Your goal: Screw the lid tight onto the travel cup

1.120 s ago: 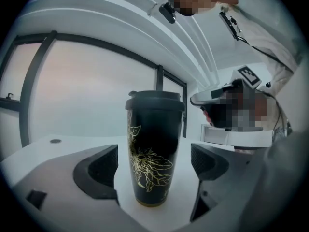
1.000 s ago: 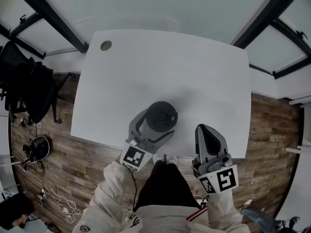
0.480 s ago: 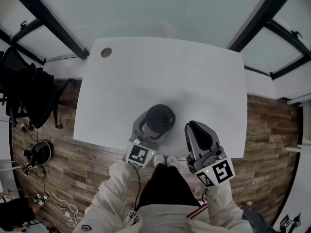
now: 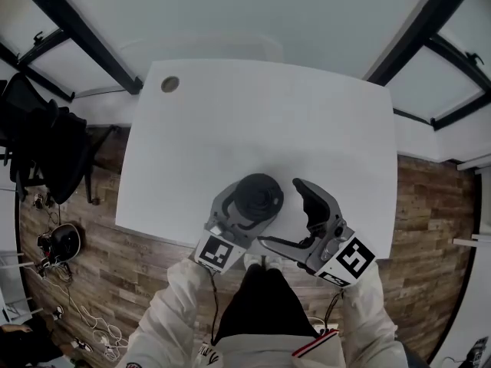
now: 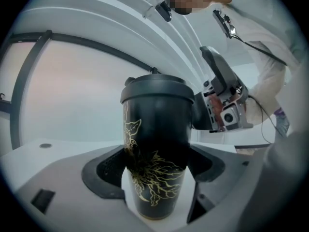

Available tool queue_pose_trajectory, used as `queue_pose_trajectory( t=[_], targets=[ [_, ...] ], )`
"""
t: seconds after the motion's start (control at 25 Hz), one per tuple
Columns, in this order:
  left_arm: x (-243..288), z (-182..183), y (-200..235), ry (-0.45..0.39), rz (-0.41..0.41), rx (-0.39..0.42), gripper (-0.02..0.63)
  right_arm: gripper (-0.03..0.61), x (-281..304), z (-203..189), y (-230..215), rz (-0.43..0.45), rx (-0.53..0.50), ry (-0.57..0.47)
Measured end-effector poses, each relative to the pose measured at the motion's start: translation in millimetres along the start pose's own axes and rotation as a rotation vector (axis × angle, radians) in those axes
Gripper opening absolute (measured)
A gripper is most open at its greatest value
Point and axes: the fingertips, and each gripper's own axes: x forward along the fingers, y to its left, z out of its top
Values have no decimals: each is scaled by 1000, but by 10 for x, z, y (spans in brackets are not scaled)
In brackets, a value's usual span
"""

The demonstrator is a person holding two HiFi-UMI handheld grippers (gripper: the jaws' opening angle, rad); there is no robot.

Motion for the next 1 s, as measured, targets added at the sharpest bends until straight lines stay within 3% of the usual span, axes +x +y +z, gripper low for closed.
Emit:
queue_pose_trajectory(
  t=[0.32,0.6,0.68,0.8,0.88,1.0],
  targets=[
    [21,18,-28,-16,-110,-20,393,482,365,-105,74,303,-143,116],
    [60,-23,-42,2,-214,-3,393,480,510,-202,96,453,-195,180],
    [51,-31,-50,8,-219,7,393,479,513,-255,86,444,-242,206],
    [50,-22,-51,12,-201,27,393,476,535,-154,87,384,-238,127],
    [55,-27,-54,13,-165,45,393,476,536,-84,66,297,-218,65],
    [73,-27,-52,5,-73,71,393,476,506,-49,-27,99,-188,10]
  ],
)
